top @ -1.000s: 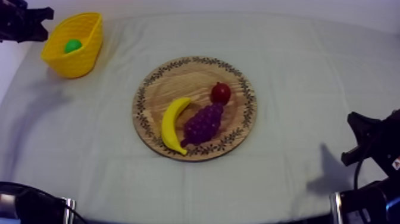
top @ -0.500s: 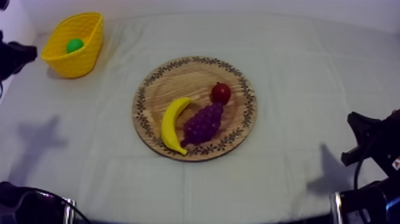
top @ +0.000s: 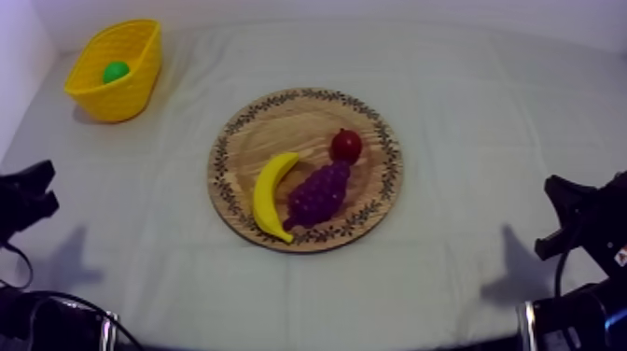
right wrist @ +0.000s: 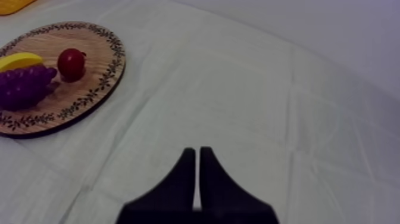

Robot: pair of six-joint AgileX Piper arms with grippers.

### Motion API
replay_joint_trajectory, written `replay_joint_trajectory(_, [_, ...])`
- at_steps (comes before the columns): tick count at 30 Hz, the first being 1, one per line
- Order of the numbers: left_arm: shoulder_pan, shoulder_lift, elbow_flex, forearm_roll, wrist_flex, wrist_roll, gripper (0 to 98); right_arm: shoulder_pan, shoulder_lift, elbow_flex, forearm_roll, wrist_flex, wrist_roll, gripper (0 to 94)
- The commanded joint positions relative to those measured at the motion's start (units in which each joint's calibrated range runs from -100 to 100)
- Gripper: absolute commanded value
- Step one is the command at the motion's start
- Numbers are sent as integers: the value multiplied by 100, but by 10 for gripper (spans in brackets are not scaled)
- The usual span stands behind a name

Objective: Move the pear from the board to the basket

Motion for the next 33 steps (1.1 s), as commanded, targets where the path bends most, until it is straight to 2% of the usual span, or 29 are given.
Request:
replay_joint_trajectory(1, [-54, -477, 428, 40, -18, -65, 0, -2, -4, -5, -1, 2, -1, 4])
replay_joint_trajectory(8, [-112, -1233, 1173, 160, -227, -247, 0, 1, -4, -5, -1, 2, 0, 4])
replay_joint_trajectory(14, [-120, -1345, 1324, 144, -316, -382, 0, -1, -4, -5, -1, 2, -1, 4])
replay_joint_trajectory(23, [-123, -1359, 1351, 128, -336, 477, 0, -2, -4, -5, -1, 2, -2, 4])
replay_joint_trajectory(33, [-123, -1360, 1352, 128, -337, 519, 0, -2, -4, -5, -1, 2, -1, 4])
